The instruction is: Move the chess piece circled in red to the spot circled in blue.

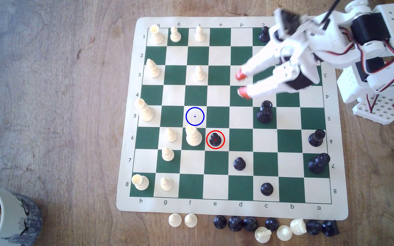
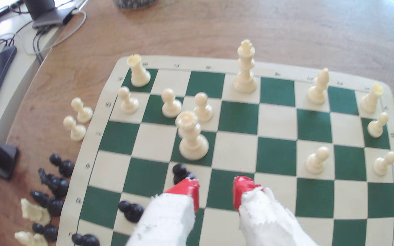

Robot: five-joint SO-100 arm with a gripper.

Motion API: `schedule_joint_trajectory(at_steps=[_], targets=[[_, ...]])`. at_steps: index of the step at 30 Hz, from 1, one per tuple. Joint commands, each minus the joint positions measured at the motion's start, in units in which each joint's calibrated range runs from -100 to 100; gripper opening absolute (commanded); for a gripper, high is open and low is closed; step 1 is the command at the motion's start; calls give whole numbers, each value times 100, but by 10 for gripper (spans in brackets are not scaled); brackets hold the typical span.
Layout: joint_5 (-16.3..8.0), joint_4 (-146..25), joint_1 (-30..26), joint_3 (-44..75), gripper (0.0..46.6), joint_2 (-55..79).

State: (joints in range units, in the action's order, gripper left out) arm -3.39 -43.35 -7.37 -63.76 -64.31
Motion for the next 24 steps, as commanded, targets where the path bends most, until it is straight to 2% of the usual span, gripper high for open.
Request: schedule_joint_trajectory(at_steps=[1,4,5,14,24], targets=[[-220,-604,-526,1562,115,1295],[-420,-555,-674,1861,116,1864],[-567,-506,-760,2024,118,2212],[-1031,-375,-721,2913,142,3799],[-1050,-293,-448,3711,146,5191]])
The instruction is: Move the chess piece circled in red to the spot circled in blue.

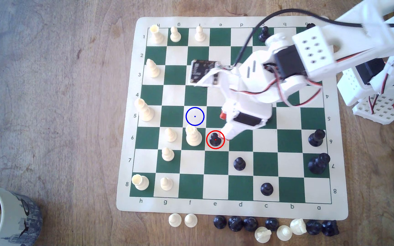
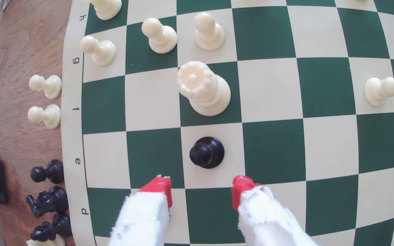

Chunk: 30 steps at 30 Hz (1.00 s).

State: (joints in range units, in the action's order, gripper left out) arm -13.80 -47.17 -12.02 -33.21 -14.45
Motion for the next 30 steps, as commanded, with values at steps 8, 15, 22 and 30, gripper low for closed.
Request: schedule_joint_trajectory(at_steps=[8,15,22,30], targets=[[24,98,-14,1118,148,868],[83,82,1,1254,144,1233],[88,90,-30,1454,132,1420],[88,90,-45,1562,117,1539]])
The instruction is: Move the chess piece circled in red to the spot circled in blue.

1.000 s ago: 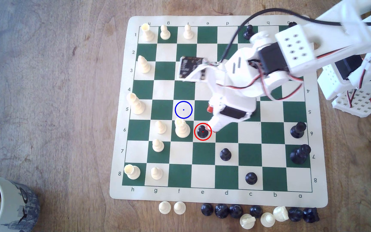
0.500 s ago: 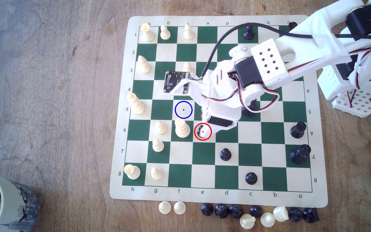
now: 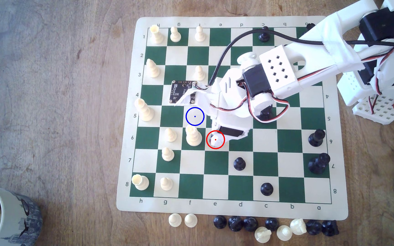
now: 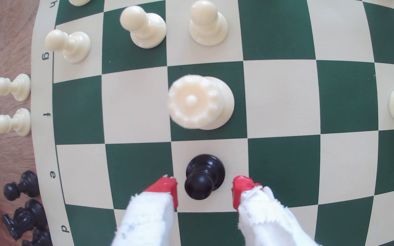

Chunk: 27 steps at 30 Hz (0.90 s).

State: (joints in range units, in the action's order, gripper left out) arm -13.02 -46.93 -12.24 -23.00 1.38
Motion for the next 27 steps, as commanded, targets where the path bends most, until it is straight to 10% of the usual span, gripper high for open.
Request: schedule_joint_trajectory(at_steps=[1,27], targets=[[10,66,-31,550,119,-28],[20,99,-125,913,104,422]])
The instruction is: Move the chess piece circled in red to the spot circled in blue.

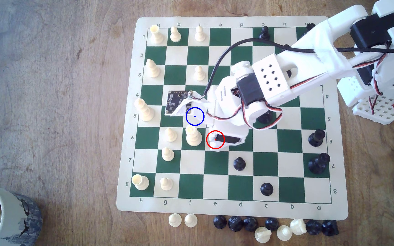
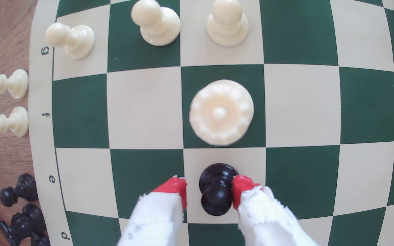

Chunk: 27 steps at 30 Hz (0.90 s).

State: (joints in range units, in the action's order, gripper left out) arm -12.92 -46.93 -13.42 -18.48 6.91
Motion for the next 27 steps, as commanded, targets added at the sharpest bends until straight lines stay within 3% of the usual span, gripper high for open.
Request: schedule_joint_trajectory(at_steps=[1,5,10,27], targets=[[10,99,-7,461,104,-131],[20,107,-7,461,86,-139],[20,107,-15,443,7,-233],[112,-982,142,706,2,-1591]])
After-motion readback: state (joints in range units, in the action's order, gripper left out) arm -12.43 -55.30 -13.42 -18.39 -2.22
